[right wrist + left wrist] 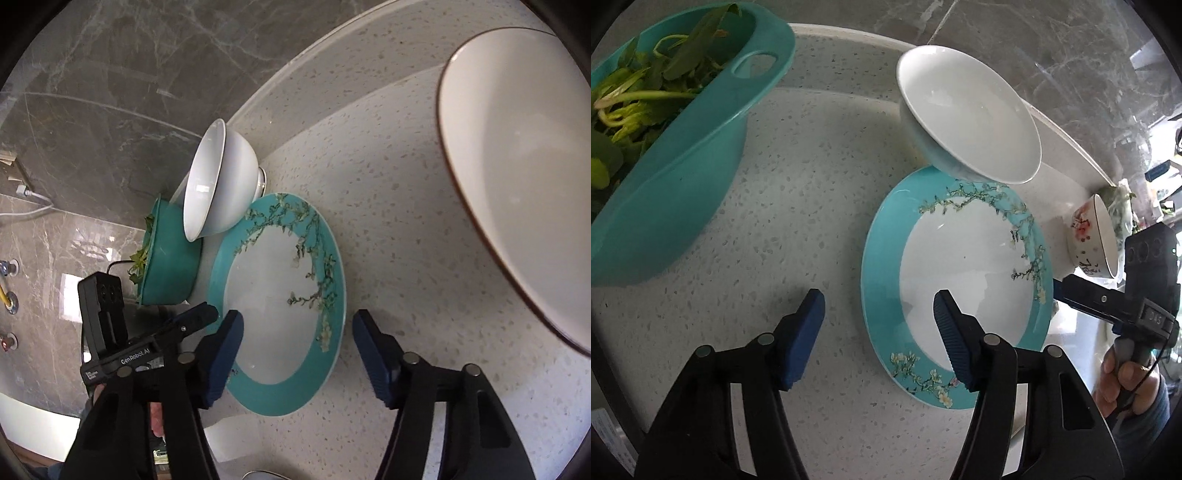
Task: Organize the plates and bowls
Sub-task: 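Close the left gripper on the teal floral plate rim while the right gripper grips it too, then carry the teal floral plate with both grippers and lower it onto the grey-rimmed plate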
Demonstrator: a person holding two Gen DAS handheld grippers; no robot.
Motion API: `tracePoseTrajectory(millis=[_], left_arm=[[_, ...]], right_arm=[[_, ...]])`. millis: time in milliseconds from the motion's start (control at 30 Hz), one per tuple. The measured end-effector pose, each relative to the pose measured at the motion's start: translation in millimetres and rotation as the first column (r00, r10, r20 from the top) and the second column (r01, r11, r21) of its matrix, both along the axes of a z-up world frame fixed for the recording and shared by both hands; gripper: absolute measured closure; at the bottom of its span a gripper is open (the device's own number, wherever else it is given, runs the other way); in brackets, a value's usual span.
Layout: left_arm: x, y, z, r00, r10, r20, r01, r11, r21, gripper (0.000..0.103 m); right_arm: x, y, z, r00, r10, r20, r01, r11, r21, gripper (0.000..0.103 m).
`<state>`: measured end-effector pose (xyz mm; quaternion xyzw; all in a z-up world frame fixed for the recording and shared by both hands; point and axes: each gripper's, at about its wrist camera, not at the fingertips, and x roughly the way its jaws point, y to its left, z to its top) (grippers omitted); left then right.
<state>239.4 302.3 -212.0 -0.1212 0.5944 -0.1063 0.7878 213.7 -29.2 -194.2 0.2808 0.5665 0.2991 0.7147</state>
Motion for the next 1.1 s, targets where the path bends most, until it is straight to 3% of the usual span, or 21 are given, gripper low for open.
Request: tracePoseTrajectory(millis=[100, 133, 267, 400, 1100], left_arm=[[2.3, -0.8, 0.8, 1.0, -0.008, -0.004, 0.008, 1.0, 0.006, 0.079], [3.6, 0.9, 2.2, 1.0, -0.011, -0.001, 0.011, 1.0, 0.001, 0.083], [5.4, 1.7, 3.2, 1.0, -0.026, 0.003, 0.026, 1.0, 0.012, 0.085], [3.9, 0.7, 4.2, 0.999, -0.036, 0.015, 0.036, 0.999, 0.029, 0.086], [-22.5, -9.7, 5.6, 0.997, -0.056, 0.062, 0.054, 0.998, 0.038, 0.088]], right_arm=[[0.6, -1.7, -1.5, 1.0, -0.008, -0.012, 0.008, 1.0, 0.002, 0.048], [0.9, -2.3, -1.8, 1.0, -0.01, -0.015, 0.01, 1.0, 0.0, 0.05], [2.4, -3.6, -2.1, 1.0, -0.001, -0.023, 0.001, 1.0, -0.008, 0.053], [3.4, -6.8, -5.4, 0.999, -0.017, -0.034, 0.014, 0.996, -0.088, 0.091], [-11.2, -15.3, 4.5, 1.0, -0.028, 0.002, 0.028, 0.983, -0.183, 0.09]])
